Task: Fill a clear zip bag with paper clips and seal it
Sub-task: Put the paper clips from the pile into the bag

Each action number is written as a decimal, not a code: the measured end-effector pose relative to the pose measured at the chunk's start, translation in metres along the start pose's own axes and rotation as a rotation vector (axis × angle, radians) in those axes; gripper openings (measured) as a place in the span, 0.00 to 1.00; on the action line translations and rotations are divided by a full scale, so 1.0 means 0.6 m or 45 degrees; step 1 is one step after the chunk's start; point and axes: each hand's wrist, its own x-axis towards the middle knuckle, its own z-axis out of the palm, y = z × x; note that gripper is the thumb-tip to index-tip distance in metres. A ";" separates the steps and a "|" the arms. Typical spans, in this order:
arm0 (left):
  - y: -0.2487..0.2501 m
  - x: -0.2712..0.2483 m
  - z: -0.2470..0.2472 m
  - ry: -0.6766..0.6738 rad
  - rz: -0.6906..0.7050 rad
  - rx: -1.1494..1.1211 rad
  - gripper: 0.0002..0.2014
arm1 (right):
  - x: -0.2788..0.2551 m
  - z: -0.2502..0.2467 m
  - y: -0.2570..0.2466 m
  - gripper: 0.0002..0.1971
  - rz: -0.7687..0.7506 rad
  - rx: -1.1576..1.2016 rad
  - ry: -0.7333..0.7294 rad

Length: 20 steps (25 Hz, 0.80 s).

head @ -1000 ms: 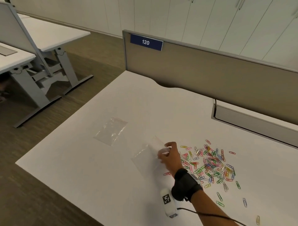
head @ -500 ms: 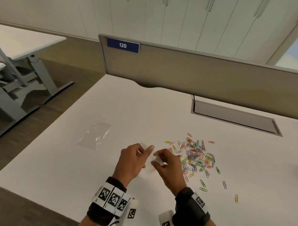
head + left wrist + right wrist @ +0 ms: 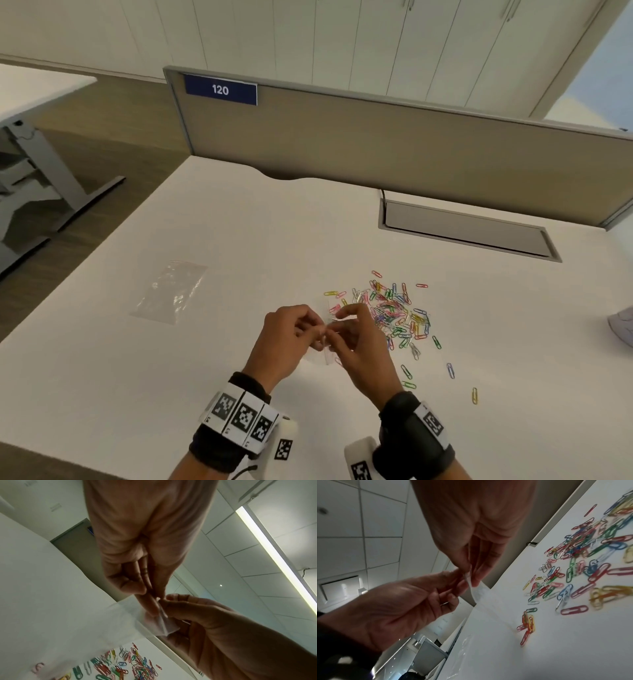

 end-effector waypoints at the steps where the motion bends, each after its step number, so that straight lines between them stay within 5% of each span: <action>1: 0.001 0.001 0.005 0.028 0.011 0.033 0.03 | 0.003 -0.005 0.000 0.11 0.014 0.057 0.013; 4: 0.010 0.003 0.023 0.146 -0.003 0.215 0.02 | 0.013 -0.025 0.010 0.10 0.014 0.037 0.024; 9: 0.027 0.011 0.056 0.186 -0.110 0.291 0.07 | 0.038 -0.039 0.032 0.15 -0.124 -0.515 0.018; 13: 0.042 0.007 0.089 0.200 -0.116 0.324 0.11 | 0.043 -0.048 0.032 0.06 -0.102 -0.454 0.006; 20: 0.047 0.009 0.121 0.285 -0.068 0.669 0.10 | 0.048 -0.066 0.071 0.19 -0.044 -0.554 -0.159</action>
